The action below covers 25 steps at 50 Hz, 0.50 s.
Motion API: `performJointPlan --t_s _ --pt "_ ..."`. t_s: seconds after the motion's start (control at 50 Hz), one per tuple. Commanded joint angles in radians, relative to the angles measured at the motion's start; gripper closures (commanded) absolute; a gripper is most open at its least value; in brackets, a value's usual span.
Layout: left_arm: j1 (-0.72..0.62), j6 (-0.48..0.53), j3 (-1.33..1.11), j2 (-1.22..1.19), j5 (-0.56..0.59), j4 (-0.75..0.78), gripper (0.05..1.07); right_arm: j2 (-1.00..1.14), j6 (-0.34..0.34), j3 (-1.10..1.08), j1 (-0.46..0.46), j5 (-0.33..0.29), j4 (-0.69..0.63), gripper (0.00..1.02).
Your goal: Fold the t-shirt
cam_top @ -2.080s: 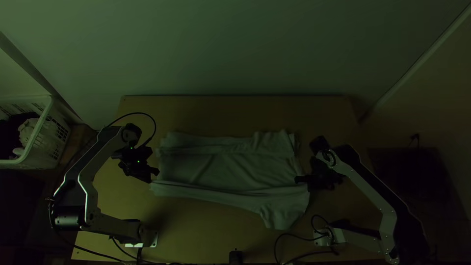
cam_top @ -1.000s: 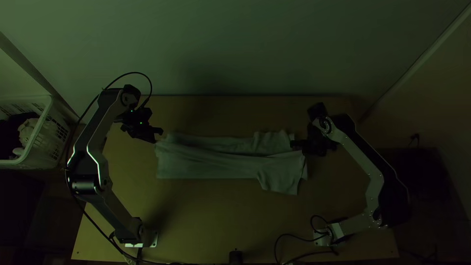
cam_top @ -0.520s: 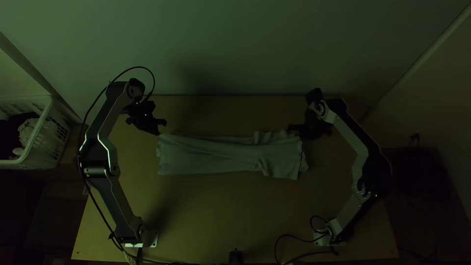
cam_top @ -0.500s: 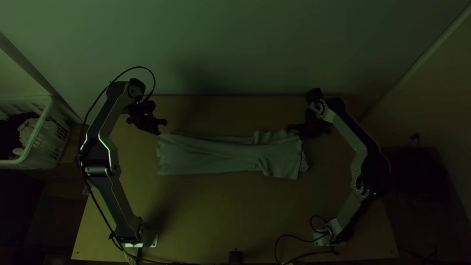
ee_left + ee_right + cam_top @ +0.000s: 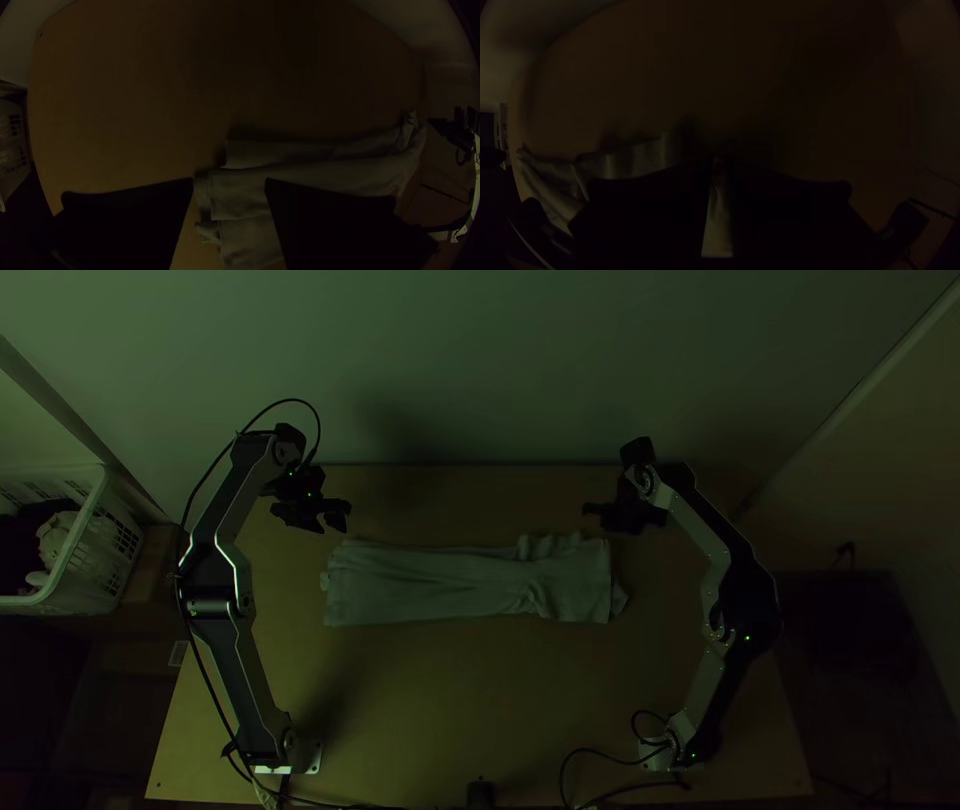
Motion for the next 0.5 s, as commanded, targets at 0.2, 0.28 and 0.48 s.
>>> performJointPlan --t_s 0.2,0.28,0.48 --pt "0.046 -0.063 0.015 -0.044 0.105 0.017 0.1 -0.126 -0.022 -0.067 0.031 0.01 0.07 0.49" --pt "0.067 -0.063 -0.008 -0.067 0.136 0.02 0.1 -0.16 -0.025 -0.077 0.033 0.008 0.07 0.36" --pt "0.155 -0.013 -0.209 -0.21 0.295 0.143 0.1 -0.246 -0.019 -0.108 0.024 0.008 0.053 0.03"
